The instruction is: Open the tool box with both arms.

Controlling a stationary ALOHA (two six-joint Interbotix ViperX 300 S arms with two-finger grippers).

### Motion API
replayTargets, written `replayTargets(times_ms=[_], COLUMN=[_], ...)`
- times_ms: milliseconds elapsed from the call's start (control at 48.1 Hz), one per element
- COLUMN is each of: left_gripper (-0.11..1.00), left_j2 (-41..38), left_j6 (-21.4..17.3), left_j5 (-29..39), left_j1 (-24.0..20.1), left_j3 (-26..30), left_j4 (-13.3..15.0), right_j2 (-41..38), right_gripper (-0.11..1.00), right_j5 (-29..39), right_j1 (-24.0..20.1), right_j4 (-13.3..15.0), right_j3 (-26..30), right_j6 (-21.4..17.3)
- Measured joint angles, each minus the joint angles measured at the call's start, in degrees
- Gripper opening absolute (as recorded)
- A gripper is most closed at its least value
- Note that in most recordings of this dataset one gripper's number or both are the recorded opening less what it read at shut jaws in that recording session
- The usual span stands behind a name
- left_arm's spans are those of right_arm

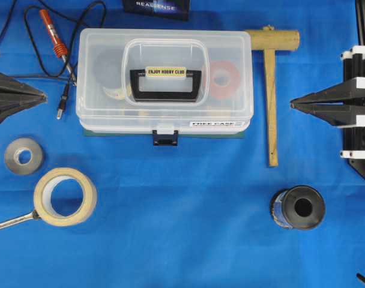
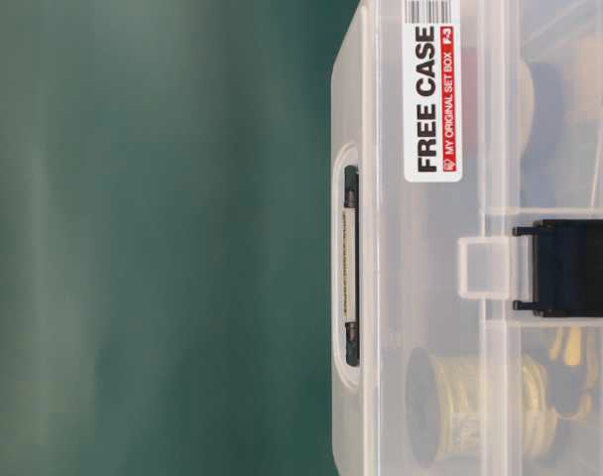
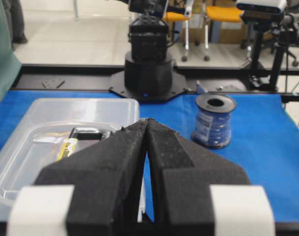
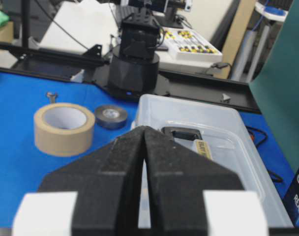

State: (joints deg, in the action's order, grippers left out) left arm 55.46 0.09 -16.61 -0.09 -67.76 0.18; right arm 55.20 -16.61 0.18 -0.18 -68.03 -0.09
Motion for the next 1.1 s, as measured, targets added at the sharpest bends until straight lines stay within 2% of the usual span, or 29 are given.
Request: replayTargets(times_ms=[145, 312, 540, 582, 623, 790, 852, 894, 1101], left_gripper=[0.0, 0.0, 0.03, 0.1, 0.2, 0.71, 0.85, 0.89, 0.88], left_j2=[0.0, -0.1, -0.3, -0.3, -0.4, -1.5, -2.8, -4.0, -11.3], left_j6=[-0.4, -0.5, -0.6, -0.6, -0.6, -1.1, -2.1, -2.7, -4.7], left_j5=[6.0, 12.4, 21.7, 23.0, 24.0, 25.9, 26.0, 26.1, 23.1], left_j1=[0.1, -0.3, -5.5, -6.5, -7.4, -11.3, -12.5, -13.1, -14.0], left_j3=[0.0, 0.0, 0.0, 0.0, -0.1, -1.6, -2.5, -2.7, -3.0], left_j4=[1.5, 1.7, 1.7, 1.7, 1.7, 1.7, 1.7, 1.7, 1.7], right_j2=[-0.9, -3.3, -7.5, -8.4, -9.7, -14.1, -16.2, -17.8, -25.2], right_gripper=[0.0, 0.0, 0.02, 0.09, 0.21, 0.7, 0.82, 0.85, 0.83], right_j5=[2.9, 12.0, 17.5, 18.1, 18.9, 22.3, 23.8, 24.6, 26.2], right_j1=[0.0, 1.6, 6.2, 6.9, 7.7, 10.7, 12.0, 12.9, 14.5], right_j4=[0.1, -0.6, -1.8, -1.8, -1.9, -1.9, -1.9, -1.8, -1.8], right_j3=[1.3, 3.3, 3.7, 3.7, 3.7, 3.8, 3.9, 4.1, 6.4], right_j6=[-0.1, -0.9, -2.6, -3.1, -3.5, -4.0, -4.0, -4.0, -4.0])
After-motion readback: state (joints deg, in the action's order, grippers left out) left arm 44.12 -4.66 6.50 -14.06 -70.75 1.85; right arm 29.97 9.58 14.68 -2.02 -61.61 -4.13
